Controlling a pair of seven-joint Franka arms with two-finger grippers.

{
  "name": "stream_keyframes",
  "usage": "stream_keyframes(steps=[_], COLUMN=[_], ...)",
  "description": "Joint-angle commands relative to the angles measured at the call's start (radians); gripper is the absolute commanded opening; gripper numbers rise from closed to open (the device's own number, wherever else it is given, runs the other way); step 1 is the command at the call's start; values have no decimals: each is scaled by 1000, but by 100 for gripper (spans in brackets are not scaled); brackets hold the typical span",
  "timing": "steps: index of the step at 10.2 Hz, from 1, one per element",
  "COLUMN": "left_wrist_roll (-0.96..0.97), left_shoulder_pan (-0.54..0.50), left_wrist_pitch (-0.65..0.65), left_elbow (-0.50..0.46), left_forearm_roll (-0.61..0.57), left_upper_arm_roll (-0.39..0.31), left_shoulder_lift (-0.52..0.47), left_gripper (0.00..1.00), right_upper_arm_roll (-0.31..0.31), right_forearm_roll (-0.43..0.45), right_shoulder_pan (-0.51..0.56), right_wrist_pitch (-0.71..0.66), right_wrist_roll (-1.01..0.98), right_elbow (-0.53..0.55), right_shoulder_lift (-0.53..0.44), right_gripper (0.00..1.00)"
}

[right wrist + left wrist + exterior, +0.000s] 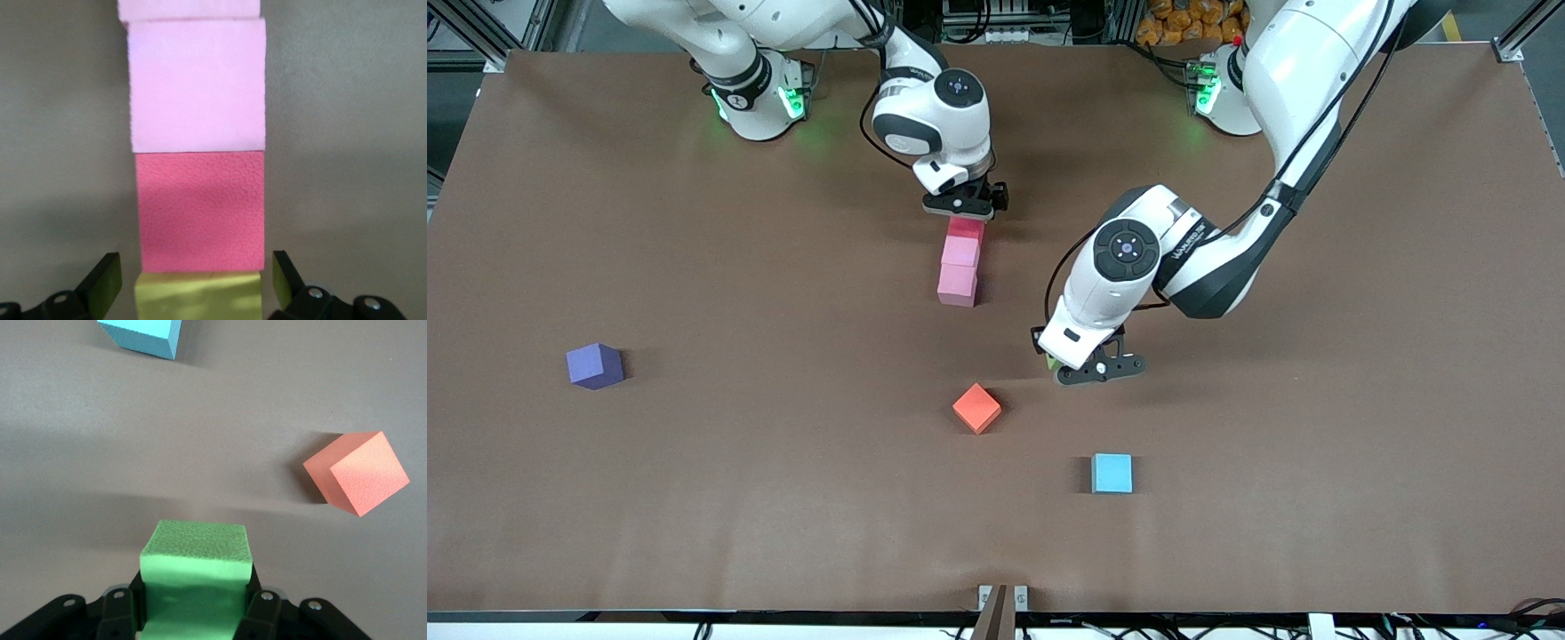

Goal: Arrange blocks into number 1
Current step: 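Set the yellow cube against the red cube and open the right gripper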

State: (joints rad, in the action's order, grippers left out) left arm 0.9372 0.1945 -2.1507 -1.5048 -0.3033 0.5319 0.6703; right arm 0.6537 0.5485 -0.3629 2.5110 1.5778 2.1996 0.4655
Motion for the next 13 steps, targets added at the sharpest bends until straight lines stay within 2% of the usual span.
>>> stream_keyframes(steps=[1,3,4,6,8,9,10,12,13], left_wrist_roll=[17,14,6,-9,-18,-14,3,102,165], left_shoulder_pan=[20,17,13,3,0,0,0,0,12], left_wrist_pitch=[14,14,14,14,14,14,12,14,14], left_elbow=[-37,-87,-112,-181,-253,-280,-326,-388,-399], left_forearm_roll=[-33,-33,-33,-34,-33,-31,-31,-30,-30], left_upper_arm_roll=[-3,-1,0,2,8,25,57,161,212], left_shoulder_lift=[-29,-58,-78,-129,-188,-205,-230,-255,-252], left_gripper=[0,0,0,0,0,0,0,0,0], right_upper_arm_roll=[32,70,86,93,78,28,-50,-187,-275], right_forearm_roll=[11,-34,-103,-330,-503,-522,-522,-516,-516], right_shoulder_pan=[33,68,97,149,235,264,268,271,278], right_wrist_pitch=[-32,-108,-138,-225,-363,-432,-502,-610,-623], right_wrist_roll=[-33,-131,-216,-457,-713,-795,-858,-932,-984], right_elbow=[14,14,14,12,-3,-45,-110,-246,-305], right_shoulder_lift=[-57,-106,-148,-272,-402,-435,-435,-435,-435], right_gripper=[100,100,100,100,100,100,100,100,100])
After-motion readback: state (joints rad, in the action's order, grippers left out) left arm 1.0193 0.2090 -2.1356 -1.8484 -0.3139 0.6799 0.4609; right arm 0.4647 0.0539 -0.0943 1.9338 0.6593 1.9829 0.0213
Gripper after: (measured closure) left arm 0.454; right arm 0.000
